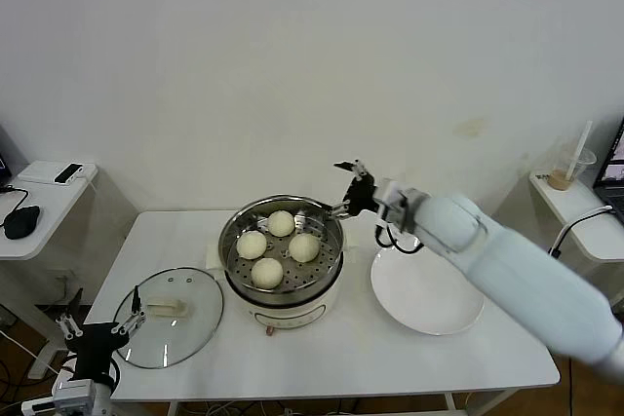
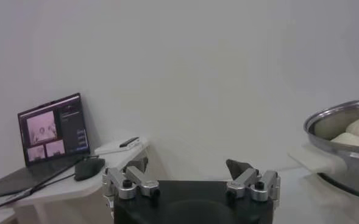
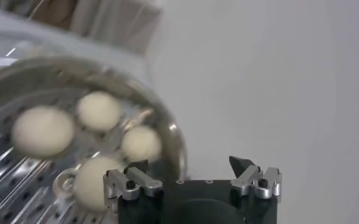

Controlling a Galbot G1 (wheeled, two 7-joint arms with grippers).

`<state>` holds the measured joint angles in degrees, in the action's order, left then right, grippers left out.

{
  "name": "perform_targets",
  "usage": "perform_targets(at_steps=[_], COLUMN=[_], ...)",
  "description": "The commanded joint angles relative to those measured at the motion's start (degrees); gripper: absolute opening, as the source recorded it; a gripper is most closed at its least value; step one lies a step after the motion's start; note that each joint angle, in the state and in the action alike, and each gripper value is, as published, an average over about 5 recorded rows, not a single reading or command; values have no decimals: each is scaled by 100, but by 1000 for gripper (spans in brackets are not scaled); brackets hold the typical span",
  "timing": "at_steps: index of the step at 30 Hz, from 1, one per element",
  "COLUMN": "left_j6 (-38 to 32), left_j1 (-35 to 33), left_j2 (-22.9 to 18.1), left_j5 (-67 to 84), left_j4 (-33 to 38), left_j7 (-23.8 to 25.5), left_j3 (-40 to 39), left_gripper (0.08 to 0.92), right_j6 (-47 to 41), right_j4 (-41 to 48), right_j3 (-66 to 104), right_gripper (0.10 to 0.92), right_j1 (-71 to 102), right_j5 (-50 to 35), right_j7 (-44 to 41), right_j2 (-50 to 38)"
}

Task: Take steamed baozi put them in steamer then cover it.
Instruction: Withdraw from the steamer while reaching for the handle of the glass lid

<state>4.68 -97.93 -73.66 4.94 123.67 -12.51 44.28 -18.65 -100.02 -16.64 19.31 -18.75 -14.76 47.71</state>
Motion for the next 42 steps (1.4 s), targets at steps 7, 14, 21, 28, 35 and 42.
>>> perform_targets(at_steps=[7,14,21,28,35,42], left_j6=[-504,-977,-1130,-1081,-847,-782], left_j1=[261,458,510,830,1076,1180], left_j2=[79,159,443,660,798,869], left_j5=[-2489,-5127,-7139,-7959,-8127,-8059], left_j4=[-850,-1396,-1761,-2237,-2749,-2964], left_j7=[71,-247,167,291,391,398], left_j3=[-187,-150,-257,-536,-665,-614], left_gripper=[823,823,823,823,823,823], right_j6=[3461,3361,3261,3233,3279,3277], right_j4=[-715,-726,-849,-949,-929,-966], right_j3=[6377,6816,6934,7098,7185,7208], right_gripper=[823,823,823,823,823,823], right_j1=[6195,6891,7254,7436,7512,7556], right_j5=[795,470,600,722,821,858], right_j7=[-107,-175,69,116,129,119], right_j2=[2413,2947,3366,3619,3796,3859])
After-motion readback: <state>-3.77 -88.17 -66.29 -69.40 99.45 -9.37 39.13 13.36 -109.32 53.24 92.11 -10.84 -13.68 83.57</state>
